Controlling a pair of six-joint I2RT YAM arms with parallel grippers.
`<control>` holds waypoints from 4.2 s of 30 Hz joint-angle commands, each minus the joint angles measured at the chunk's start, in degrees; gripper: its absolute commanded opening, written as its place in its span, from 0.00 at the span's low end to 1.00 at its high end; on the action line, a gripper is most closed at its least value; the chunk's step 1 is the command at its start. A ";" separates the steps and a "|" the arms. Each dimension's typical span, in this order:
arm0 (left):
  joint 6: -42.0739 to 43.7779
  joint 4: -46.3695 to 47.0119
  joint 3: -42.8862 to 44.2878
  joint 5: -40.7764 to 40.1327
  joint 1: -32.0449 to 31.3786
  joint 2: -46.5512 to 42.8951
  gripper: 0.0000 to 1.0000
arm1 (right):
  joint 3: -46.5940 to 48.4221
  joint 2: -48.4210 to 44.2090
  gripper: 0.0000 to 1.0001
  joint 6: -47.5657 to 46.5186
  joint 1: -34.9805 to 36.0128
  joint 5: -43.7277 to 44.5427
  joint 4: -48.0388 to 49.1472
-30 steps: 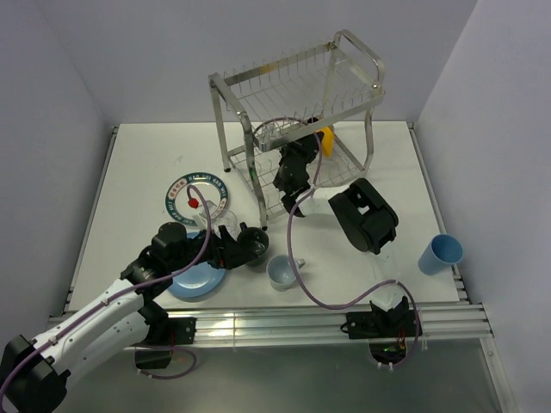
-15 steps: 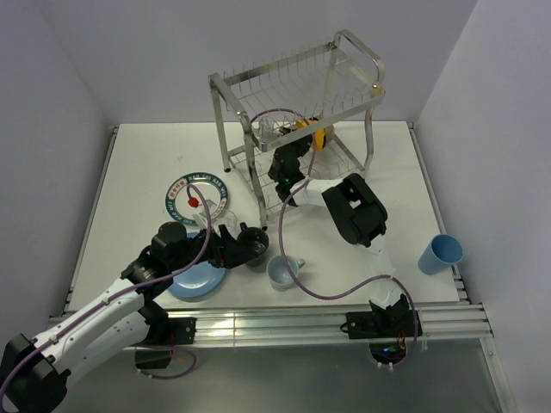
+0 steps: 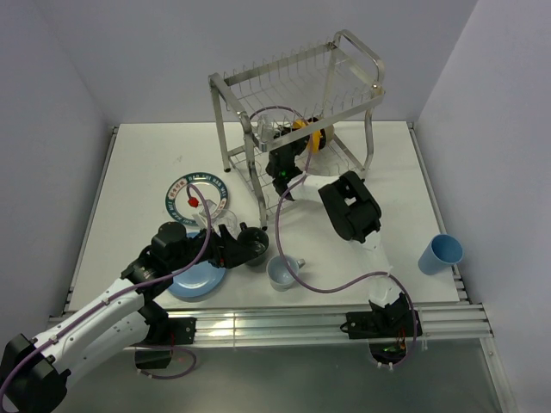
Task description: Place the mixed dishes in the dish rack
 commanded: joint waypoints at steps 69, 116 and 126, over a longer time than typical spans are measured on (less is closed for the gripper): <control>0.22 -22.83 11.27 -19.69 -0.12 -7.50 0.94 | -41.00 -28.39 0.93 10.69 10.41 17.47 6.60; -8.93 -33.31 23.22 -30.80 -0.12 16.39 0.87 | -38.37 -82.45 0.82 129.99 35.57 -15.28 -93.29; -12.96 -29.43 21.90 -30.85 -14.43 15.70 0.80 | -39.33 -87.54 0.82 139.30 34.78 -21.98 -94.60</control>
